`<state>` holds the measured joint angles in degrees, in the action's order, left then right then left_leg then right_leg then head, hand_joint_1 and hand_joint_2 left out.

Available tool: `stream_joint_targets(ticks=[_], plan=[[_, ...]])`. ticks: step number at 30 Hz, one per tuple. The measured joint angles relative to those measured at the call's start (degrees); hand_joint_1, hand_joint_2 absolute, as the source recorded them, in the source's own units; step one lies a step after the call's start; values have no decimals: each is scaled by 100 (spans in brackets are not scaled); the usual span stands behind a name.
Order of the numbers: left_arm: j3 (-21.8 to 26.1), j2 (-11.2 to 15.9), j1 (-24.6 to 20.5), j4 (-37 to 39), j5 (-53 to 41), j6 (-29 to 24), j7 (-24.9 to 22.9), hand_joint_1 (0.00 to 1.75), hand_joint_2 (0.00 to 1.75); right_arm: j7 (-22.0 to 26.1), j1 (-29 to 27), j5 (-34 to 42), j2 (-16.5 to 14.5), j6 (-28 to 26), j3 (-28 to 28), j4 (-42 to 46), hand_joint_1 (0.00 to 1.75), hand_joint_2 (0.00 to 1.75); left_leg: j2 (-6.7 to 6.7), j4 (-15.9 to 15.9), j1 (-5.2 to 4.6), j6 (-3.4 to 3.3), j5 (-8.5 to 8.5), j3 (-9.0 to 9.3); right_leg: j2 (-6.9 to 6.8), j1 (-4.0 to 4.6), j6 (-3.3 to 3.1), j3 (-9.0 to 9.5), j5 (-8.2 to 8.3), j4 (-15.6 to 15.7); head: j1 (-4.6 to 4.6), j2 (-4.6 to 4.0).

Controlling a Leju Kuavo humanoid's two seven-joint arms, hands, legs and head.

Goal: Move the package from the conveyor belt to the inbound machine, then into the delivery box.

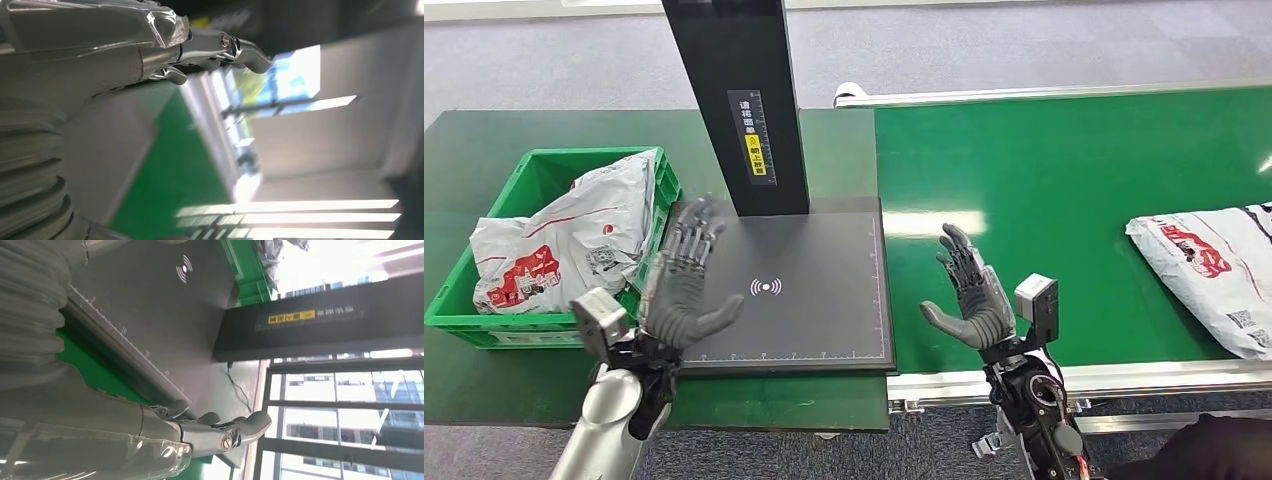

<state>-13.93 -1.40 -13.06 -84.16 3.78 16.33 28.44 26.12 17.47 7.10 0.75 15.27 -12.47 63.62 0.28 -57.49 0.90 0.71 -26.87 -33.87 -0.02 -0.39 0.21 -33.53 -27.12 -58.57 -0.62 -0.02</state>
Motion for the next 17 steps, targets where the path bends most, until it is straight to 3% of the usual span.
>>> stream_joint_targets(ticks=[4,10,17], plan=[[34,-35,-81,720,-34,315,-120,0,175,-13,3,-144,-91,37,5,3,0,175,-1,0,0,0,0,0,0,0,0,0,0,0,-1,0],[188,-115,-293,1565,-248,15,-269,0,175,-14,5,-292,-143,51,6,2,0,175,-1,0,0,0,0,-1,0,0,0,2,0,0,-1,1],[327,-174,-399,1975,-257,-243,-256,0,175,4,41,-428,-171,86,6,-13,0,175,-1,0,0,0,0,-2,0,0,0,0,0,0,0,2]])
